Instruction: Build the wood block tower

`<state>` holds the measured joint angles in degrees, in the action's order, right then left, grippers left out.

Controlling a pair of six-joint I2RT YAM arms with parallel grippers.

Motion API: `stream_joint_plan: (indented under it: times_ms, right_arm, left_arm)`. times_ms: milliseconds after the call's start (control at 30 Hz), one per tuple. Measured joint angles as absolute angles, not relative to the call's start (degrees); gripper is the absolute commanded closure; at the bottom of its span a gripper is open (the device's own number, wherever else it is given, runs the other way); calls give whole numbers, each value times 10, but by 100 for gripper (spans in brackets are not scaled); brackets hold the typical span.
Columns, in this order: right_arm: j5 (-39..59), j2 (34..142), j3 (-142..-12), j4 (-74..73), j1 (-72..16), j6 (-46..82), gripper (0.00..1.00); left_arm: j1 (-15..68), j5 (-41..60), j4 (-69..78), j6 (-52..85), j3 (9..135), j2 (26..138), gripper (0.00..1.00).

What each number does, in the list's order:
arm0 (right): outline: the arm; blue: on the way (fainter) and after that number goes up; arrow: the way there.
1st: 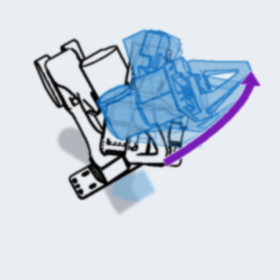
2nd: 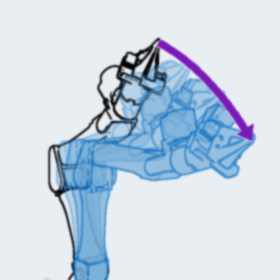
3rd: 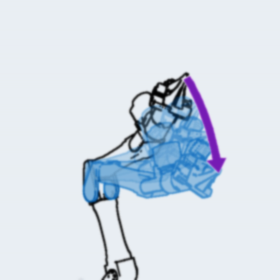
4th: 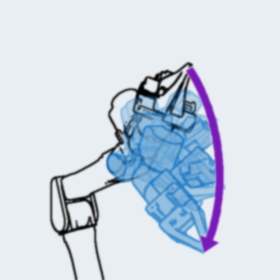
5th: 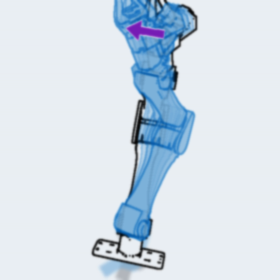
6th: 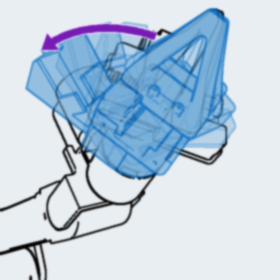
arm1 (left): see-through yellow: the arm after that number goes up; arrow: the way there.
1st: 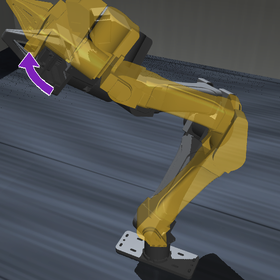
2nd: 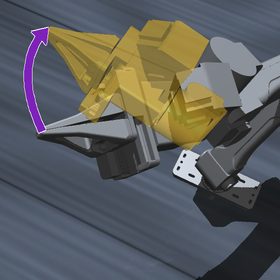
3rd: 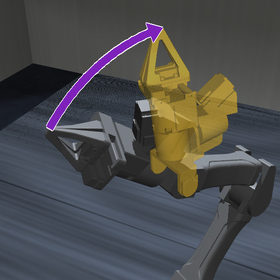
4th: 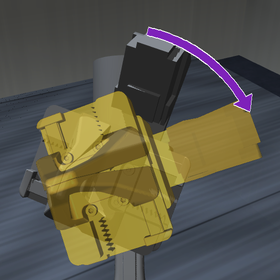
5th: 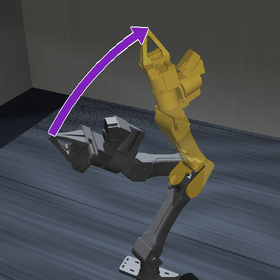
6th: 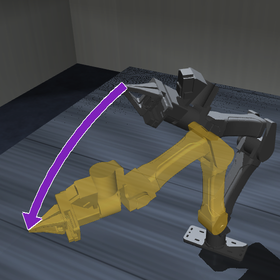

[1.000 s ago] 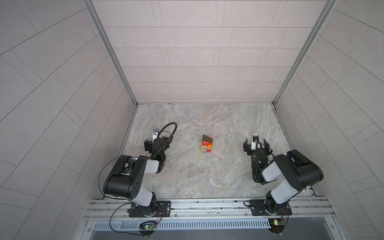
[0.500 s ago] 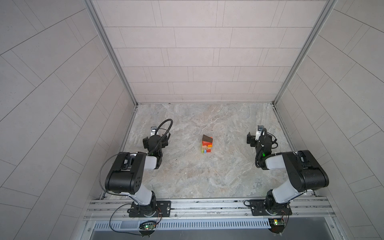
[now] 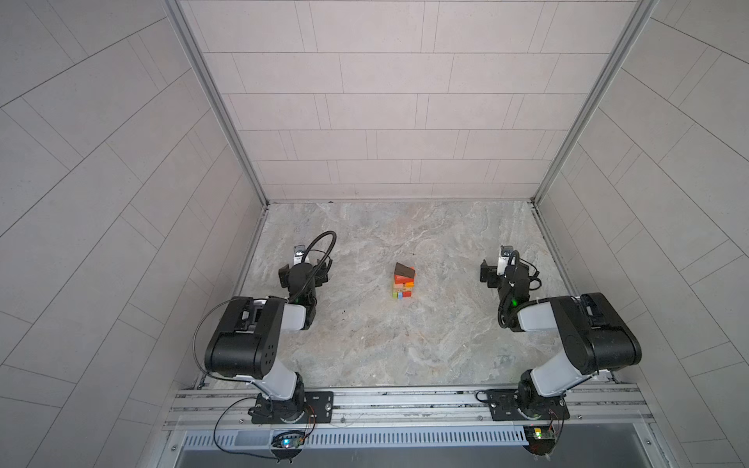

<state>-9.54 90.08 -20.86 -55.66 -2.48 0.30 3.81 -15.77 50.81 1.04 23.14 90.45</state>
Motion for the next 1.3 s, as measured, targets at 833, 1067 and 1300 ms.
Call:
stream_joint_plan:
  times_ms: [833, 1067, 1300]
  right_arm:
    - [-105, 901, -209, -559, -36, 2, 0]
    - [-105, 901, -209, -559, -36, 2, 1]
    - [-105, 901, -209, -559, -36, 2, 0]
  left_arm:
    - [38, -156, 508, 10, 231, 905, 0]
    - [38, -156, 508, 10, 231, 905, 0]
    - [38, -156, 508, 10, 231, 905, 0]
